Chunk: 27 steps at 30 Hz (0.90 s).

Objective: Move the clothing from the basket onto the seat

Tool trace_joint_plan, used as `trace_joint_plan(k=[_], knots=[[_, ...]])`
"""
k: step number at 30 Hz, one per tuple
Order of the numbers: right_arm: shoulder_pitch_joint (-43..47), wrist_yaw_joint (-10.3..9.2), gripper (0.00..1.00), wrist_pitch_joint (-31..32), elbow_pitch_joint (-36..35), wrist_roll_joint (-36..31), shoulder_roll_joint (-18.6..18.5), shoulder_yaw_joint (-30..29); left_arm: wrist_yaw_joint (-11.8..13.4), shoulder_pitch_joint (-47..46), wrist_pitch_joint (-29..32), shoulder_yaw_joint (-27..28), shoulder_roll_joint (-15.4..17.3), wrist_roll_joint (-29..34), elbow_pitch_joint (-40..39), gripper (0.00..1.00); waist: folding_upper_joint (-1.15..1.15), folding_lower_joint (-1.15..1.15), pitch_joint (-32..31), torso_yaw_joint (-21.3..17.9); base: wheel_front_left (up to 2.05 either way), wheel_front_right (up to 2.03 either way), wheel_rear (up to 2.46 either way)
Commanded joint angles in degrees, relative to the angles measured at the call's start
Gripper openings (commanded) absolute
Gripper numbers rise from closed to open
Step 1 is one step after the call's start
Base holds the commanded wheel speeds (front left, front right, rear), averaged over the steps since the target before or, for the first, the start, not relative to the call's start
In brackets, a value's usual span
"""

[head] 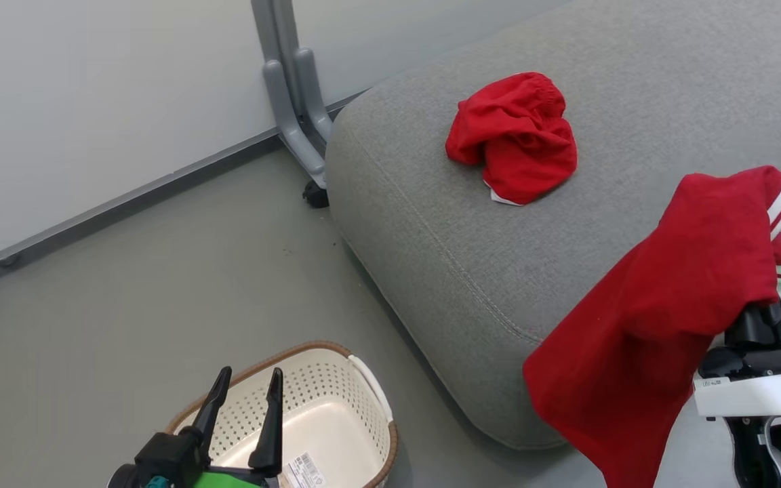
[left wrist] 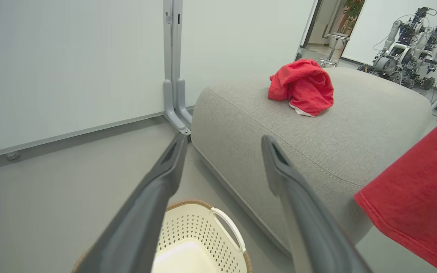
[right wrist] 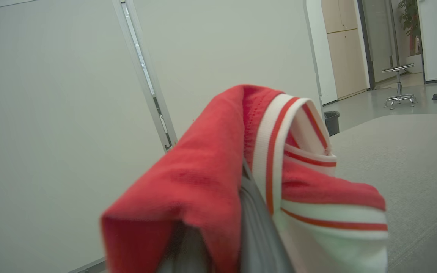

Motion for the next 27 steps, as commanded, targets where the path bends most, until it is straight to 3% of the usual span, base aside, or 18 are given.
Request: trace_joint_plan(k=[1,8,17,27], knots=[[-0.7,0.00,0.00,0.0,-0.4,0.0,0.1,-0.1,-0.1,-1.1,0.0,-0.1,0.2,-0.1,0.1,1.00,0.00,0.00,1.4,-3.9,0.00,0.00,0.00],[-1.0,0.00,0.00,0.0,-0.6,0.2,-0.1,-0.7,-0.1,-2.0,0.0,-0.2,0.2,0.3,0.1,1.00,0.00,0.00,2.0,-5.3,0.00,0.00,0.00],[-3.5,0.00,0.00,0.0,-0.9,-0.5,-2.2,-1.1,-0.1,-2.7,0.0,-2.0,0.9,0.9,-0.3,1.00,0.00,0.00,3.5,-3.9,0.00,0.00,0.00],[-18.1,0.00,0.00,0.0,0.1,-0.7,-8.2,-2.4,-0.1,-6.4,0.0,-6.2,3.3,2.0,-3.5,1.00,0.00,0.00,11.3,-1.4,0.00,0.00,0.00]])
